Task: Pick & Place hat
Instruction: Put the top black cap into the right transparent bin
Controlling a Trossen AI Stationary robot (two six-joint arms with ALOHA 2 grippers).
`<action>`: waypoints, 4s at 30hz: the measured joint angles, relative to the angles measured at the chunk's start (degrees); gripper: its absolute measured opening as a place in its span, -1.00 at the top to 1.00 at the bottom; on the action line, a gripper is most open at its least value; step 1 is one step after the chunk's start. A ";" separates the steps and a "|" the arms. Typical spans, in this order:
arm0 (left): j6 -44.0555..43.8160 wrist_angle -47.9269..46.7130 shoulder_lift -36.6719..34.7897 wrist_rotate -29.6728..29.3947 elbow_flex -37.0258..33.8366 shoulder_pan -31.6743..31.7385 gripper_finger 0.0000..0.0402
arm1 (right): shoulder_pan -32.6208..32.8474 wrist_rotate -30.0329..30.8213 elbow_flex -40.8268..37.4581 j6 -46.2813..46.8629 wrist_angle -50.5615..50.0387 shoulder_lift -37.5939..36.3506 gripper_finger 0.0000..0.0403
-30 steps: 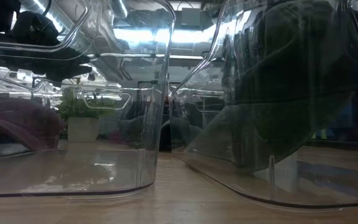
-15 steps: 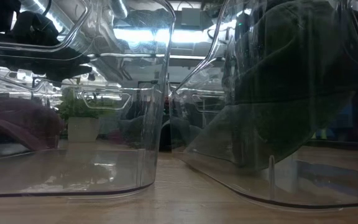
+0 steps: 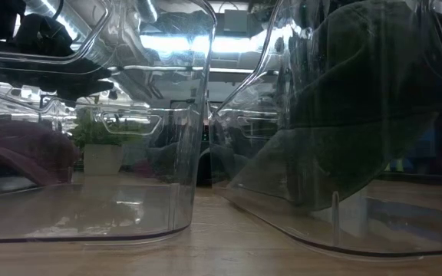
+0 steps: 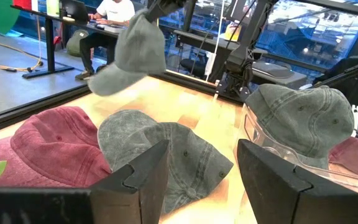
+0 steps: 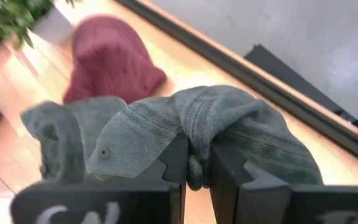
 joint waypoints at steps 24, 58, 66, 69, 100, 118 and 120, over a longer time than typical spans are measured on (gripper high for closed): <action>0.00 0.00 -0.01 0.00 0.00 0.00 0.08 | 2.01 -2.14 0.04 5.25 13.06 -5.61 0.79; 0.00 0.00 0.00 0.00 0.00 0.00 0.08 | 18.41 -10.47 0.07 4.53 22.36 -5.60 0.79; 0.00 0.00 0.00 0.00 0.00 0.01 0.08 | 21.70 -12.44 0.07 2.84 22.78 -5.66 0.79; 0.00 0.00 -0.01 0.00 0.00 0.02 0.08 | 22.99 -12.70 0.07 1.23 22.75 -5.97 0.79; 0.00 0.00 -0.02 0.00 0.00 0.02 0.08 | 37.02 -31.65 0.07 -27.48 10.96 -9.89 0.79; 0.00 0.00 0.00 0.00 0.00 0.02 0.08 | 41.48 -31.52 0.07 -29.61 7.06 -6.52 0.79; 0.00 0.00 0.00 0.00 0.00 0.01 0.08 | 41.48 -31.52 0.07 -29.61 7.12 -5.91 0.79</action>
